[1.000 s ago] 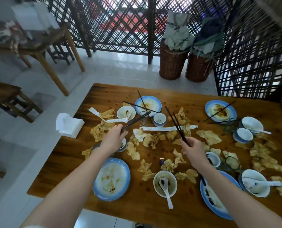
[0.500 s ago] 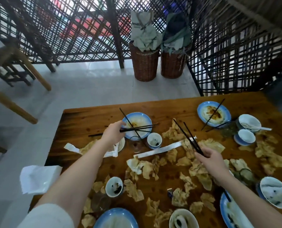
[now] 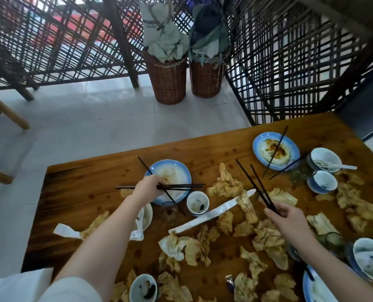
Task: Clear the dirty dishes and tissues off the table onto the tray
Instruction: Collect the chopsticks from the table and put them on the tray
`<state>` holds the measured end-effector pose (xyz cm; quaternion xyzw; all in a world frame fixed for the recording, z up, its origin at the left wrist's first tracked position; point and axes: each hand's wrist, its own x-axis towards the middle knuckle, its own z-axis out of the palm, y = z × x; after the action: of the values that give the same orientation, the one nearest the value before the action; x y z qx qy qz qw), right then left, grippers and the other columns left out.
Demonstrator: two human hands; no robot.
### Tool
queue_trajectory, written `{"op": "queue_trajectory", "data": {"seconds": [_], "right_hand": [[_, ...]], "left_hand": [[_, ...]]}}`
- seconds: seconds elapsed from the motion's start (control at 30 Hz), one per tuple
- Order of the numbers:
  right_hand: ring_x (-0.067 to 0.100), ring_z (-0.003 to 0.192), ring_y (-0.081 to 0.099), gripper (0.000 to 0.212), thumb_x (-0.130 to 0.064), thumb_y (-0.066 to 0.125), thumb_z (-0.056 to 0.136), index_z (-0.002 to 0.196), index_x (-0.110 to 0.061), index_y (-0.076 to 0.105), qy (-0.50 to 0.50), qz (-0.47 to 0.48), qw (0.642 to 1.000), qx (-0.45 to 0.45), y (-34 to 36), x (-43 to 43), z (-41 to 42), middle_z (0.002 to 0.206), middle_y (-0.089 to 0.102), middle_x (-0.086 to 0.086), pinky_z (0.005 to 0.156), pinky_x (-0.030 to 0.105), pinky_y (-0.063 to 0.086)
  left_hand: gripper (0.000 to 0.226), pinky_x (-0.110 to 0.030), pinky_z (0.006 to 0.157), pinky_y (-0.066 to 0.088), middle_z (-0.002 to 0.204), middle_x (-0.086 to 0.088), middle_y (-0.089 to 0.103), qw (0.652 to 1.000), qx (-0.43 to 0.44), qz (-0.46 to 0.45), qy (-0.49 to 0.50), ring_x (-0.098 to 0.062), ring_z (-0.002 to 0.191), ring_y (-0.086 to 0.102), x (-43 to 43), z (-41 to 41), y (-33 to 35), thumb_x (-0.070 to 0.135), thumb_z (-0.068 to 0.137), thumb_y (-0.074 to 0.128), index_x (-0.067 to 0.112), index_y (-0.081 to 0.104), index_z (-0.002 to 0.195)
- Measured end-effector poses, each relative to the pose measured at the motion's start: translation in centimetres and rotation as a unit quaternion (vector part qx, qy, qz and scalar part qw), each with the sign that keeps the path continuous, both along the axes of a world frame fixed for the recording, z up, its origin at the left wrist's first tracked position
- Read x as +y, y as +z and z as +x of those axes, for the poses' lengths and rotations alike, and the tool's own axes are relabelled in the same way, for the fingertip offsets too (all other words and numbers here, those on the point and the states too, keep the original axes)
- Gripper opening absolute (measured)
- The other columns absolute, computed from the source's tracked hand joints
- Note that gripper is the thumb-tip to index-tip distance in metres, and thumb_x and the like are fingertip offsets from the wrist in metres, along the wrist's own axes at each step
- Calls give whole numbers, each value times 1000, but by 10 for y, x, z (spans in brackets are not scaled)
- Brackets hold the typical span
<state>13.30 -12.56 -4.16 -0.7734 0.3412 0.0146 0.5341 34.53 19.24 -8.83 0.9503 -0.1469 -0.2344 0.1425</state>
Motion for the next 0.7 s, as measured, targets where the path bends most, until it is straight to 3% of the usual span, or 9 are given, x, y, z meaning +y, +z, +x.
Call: {"op": "queue_trajectory", "data": {"seconds": [0.1,0.17,0.27,0.4,0.53,0.7], "right_hand": [[4,71,62,11,-11,63,89,90,-22,65,0,-6,1000,5,0,-1,-1,83,67,-9,47,8,43],[6,72,63,10,-11,64,89,91,-21,66,0,-11,1000,1,2,0,0,83,67,-8,46,8,42],[6,71,63,9,-11,64,88,86,-20,67,9,-20,1000,-10,7,0,3,81,68,-6,46,8,42],[5,65,63,4,-13,65,88,90,-15,67,9,-31,999,-16,13,0,4,78,68,-5,46,9,41],[7,77,62,9,-14,66,88,97,-14,66,5,-26,999,-27,25,-2,0,85,67,-5,54,14,42],[9,81,61,10,-12,66,87,97,-12,68,20,-21,998,-54,46,-13,-11,89,68,-1,60,19,42]], "left_hand": [[20,-26,72,53,97,-1,70,1000,-26,-12,-3,-19,84,64,1,-2,0,17,89,64,18,69,108],[15,-20,62,46,85,5,65,998,-58,-38,0,-16,77,61,3,-2,7,19,90,64,17,71,104],[14,-24,59,36,77,4,56,989,-120,-84,-6,-19,73,57,6,2,24,24,90,64,12,71,94],[20,-32,67,41,84,-5,54,974,-163,-155,12,-23,77,51,5,5,56,21,93,61,2,68,94],[22,-22,71,33,87,-5,41,961,-184,-205,20,-22,77,45,1,1,85,16,93,60,-3,61,83],[23,-22,76,30,99,-12,49,948,-228,-219,28,-25,86,46,-11,-15,116,13,97,53,-6,65,98]]}}
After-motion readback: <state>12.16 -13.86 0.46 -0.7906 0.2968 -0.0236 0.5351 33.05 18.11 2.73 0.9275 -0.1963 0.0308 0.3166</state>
